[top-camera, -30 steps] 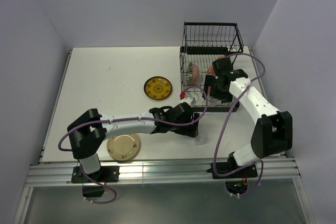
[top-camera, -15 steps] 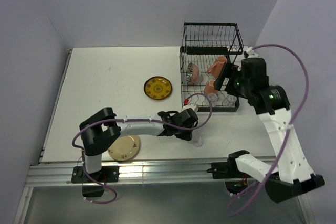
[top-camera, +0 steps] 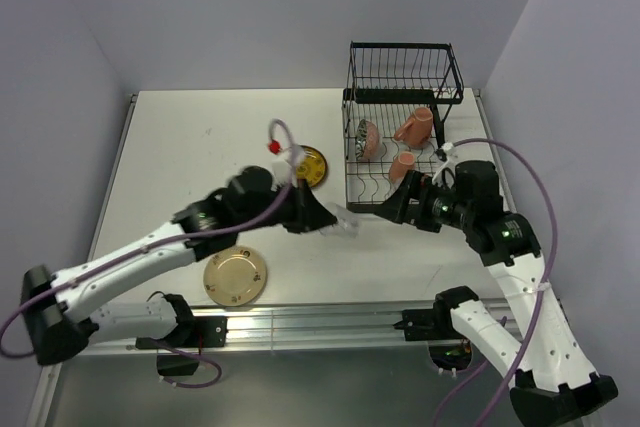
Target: Load the mixed dishes into the dish rack
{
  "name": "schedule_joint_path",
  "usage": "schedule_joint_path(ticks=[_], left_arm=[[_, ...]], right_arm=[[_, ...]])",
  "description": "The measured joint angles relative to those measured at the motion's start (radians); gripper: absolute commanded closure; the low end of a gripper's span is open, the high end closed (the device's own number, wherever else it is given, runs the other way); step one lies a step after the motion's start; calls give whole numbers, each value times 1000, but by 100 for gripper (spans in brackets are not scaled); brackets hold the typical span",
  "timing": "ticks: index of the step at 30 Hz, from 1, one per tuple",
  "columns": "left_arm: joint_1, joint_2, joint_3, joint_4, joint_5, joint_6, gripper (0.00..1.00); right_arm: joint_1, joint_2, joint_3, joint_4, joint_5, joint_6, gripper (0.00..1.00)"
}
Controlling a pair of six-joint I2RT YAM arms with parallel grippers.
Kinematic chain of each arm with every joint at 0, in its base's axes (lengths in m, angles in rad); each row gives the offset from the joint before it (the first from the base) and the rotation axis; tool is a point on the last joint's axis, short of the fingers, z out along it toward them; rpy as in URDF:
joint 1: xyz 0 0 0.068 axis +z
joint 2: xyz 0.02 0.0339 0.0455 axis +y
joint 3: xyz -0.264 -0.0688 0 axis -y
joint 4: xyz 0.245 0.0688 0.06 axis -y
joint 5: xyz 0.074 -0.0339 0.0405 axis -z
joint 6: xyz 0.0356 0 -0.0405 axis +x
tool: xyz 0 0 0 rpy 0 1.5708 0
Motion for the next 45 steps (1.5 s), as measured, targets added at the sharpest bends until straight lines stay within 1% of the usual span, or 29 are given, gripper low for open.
schedule_joint_path(ticks=[3,5,7,10,14,18,22,24,30,35,38,40,41,42,43,44,45], left_arm=[[140,-131,-53,119,142,-51,100],[190,-170,-98,224,249,-101,100],[206,-175,-143,319,341,-161,100],[220,-158,-217,459,452,-256,100],[232,-124,-289,634,534,-377,100],[233,-88,-309,794,570,-477,100],[235,-63,-309,918,587,-542,100],[235,-58,-309,944,590,-559,100],[236,-54,-306,958,589,-565,100],[237,-40,-306,968,589,-570,100],[238,-8,-298,990,588,-585,100],[239,11,-291,995,588,-591,100],[239,16,-289,996,588,-594,100],[240,17,-288,997,588,-598,100],[240,17,-288,998,588,-599,100],[240,16,-286,999,588,-603,100],[240,16,-282,1002,590,-607,100]], right_arm=[[0,-21,-115,116,-152,60,4],[0,-36,-170,206,-238,117,4],[1,-53,-207,310,-322,188,3],[5,-75,-229,465,-406,300,2],[7,-110,-252,701,-480,472,2],[20,-124,-273,869,-524,607,2],[49,-119,-270,899,-527,628,2],[67,-112,-270,901,-525,635,2],[134,-104,-270,924,-499,654,2],[176,-100,-264,919,-473,655,4],[197,-100,-260,917,-457,654,11],[209,-100,-257,916,-446,653,17],[211,-100,-255,912,-442,653,26],[214,-100,-252,909,-438,652,31],[215,-99,-249,909,-434,654,42],[216,-99,-246,908,-428,651,51],[217,-98,-244,904,-424,653,63]])
